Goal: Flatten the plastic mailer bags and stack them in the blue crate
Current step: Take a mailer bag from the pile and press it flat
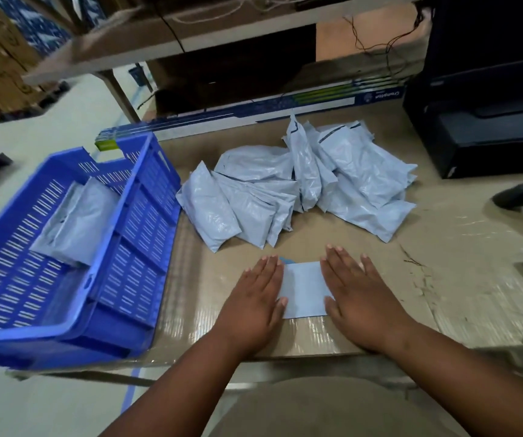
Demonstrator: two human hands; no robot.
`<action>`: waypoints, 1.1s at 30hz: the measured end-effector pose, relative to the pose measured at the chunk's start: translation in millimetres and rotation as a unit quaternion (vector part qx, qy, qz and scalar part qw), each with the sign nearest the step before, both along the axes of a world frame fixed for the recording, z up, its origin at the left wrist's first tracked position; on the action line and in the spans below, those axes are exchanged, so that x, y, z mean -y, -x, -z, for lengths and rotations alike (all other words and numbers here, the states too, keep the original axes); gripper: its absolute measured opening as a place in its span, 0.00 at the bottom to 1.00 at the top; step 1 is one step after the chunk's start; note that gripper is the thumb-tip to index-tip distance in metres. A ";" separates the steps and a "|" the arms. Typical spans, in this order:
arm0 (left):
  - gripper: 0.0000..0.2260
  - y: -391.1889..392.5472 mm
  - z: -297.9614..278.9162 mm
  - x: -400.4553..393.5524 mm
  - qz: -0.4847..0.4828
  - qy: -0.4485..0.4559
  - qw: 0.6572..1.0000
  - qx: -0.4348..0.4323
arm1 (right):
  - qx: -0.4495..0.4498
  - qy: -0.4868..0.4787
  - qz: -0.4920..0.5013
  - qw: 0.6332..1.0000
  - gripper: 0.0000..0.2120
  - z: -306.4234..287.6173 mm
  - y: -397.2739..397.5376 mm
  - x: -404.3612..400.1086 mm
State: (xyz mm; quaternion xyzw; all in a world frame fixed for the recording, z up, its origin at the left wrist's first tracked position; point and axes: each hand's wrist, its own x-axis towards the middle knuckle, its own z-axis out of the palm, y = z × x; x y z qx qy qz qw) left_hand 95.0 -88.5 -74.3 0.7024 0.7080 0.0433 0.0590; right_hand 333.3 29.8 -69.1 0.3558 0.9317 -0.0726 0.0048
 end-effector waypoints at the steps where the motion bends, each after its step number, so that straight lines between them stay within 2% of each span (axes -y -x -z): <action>1: 0.30 -9.7 3.0 -8.6 0.020 -0.006 1.000 0.010 | -0.004 -0.002 -0.016 1.000 0.37 0.7 10.2 5.0; 6: 0.29 -19.7 22.6 -17.9 0.033 -0.007 0.999 -0.017 | -0.013 0.010 -0.036 0.999 0.36 23.1 34.4 18.5; 12: 0.36 3.2 20.6 4.8 -0.069 0.032 0.997 -0.032 | 0.006 0.023 0.024 0.999 0.42 27.3 -3.3 2.5; 15: 0.38 3.9 8.9 5.1 -0.079 0.074 0.994 -0.029 | -0.005 0.037 0.033 0.999 0.43 21.2 -3.2 4.4; 17: 0.40 0.8 -5.5 -2.5 -0.074 0.081 0.994 -0.020 | -0.020 0.039 0.033 0.999 0.41 15.3 -2.3 6.2; 21: 0.44 -8.0 -29.8 -29.5 -0.010 0.053 0.997 0.059 | -0.071 0.007 0.004 0.997 0.32 5.1 -1.9 13.8; 23: 0.46 -13.9 -33.2 -42.3 0.007 0.073 0.997 0.025 | -0.095 0.004 -0.012 0.995 0.26 6.6 -3.4 19.5; 27: 0.49 -20.0 -42.0 -62.6 -0.052 0.106 0.992 -0.039 | -0.129 0.007 -0.016 0.992 0.21 10.2 -16.9 27.3; 30: 0.42 -18.7 -50.6 -76.3 -0.074 0.145 0.984 -0.071 | -0.155 0.008 -0.011 0.988 0.18 7.2 -19.6 30.3; 33: 0.26 -11.0 -58.9 -87.1 -0.125 0.171 0.977 -0.008 | -0.186 0.004 -0.004 0.983 0.16 -1.4 -10.8 33.4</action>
